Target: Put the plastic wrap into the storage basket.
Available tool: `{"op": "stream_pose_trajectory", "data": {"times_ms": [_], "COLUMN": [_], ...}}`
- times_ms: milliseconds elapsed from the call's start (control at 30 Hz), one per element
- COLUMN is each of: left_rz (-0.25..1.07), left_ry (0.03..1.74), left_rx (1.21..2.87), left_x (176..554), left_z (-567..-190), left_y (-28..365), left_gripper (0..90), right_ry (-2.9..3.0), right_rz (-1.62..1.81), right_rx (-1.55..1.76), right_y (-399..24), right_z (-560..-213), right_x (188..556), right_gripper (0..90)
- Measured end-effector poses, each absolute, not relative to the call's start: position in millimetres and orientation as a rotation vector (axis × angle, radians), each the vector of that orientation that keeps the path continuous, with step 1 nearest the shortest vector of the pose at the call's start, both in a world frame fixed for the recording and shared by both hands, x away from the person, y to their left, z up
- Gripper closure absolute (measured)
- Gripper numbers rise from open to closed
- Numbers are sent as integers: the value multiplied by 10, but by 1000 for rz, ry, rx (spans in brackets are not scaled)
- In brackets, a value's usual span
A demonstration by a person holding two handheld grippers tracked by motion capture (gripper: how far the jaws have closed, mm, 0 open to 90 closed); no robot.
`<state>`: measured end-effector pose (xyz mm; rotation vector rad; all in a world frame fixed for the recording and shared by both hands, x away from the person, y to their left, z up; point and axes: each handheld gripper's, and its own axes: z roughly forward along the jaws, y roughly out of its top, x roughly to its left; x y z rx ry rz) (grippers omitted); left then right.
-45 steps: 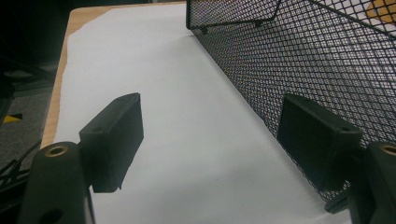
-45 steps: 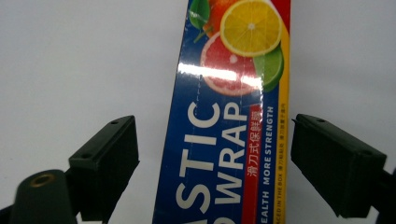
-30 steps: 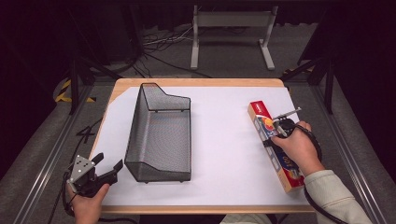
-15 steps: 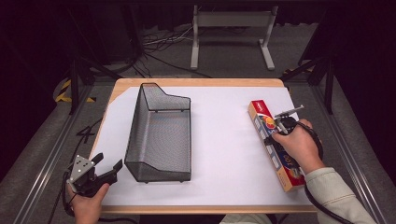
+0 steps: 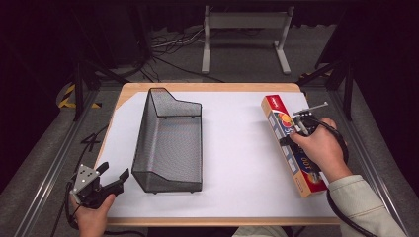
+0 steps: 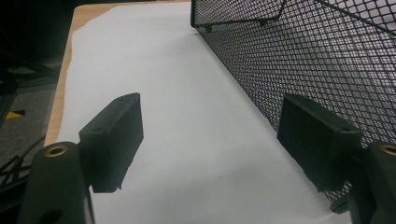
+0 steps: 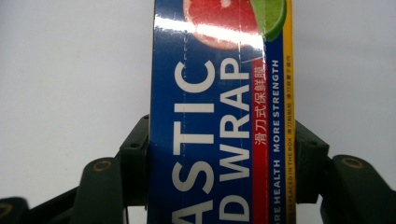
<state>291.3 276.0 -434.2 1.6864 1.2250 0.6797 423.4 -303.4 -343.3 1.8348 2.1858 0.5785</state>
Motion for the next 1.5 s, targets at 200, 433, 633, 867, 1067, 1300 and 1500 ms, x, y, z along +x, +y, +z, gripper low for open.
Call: {"op": "stream_pose_trajectory", "data": {"times_ms": [200, 433, 633, 867, 1067, 1300, 1500], "left_rz": [679, 683, 687, 691, 696, 696, 699], "left_ry": [1224, 1224, 1221, 1216, 1217, 1226, 1227], "left_rx": [1688, 1688, 1686, 1692, 1690, 1687, 1689], "left_x": [2916, 2913, 2911, 2906, 2889, 2866, 2850], "left_z": [-4343, -4342, -4340, -4343, -4337, -4343, -4341], "left_y": [2756, 2757, 2754, 2749, 2764, 2791, 2797], "left_gripper": [235, 235, 235, 233, 233, 233, 233], "right_ry": [2177, 2167, 2161, 2188, 2228, 2279, 2320], "right_rz": [621, 678, 707, 718, 738, 761, 771], "right_rx": [1827, 1817, 1799, 1769, 1716, 1632, 1584], "right_y": [-3001, -2979, -2931, -2777, -2529, -2204, -1947], "right_z": [-3307, -3150, -3036, -2962, -2880, -2786, -2722], "right_x": [4212, 4183, 4166, 4170, 4188, 4177, 4179], "right_gripper": [401, 401, 401, 401, 401, 400, 401]}}
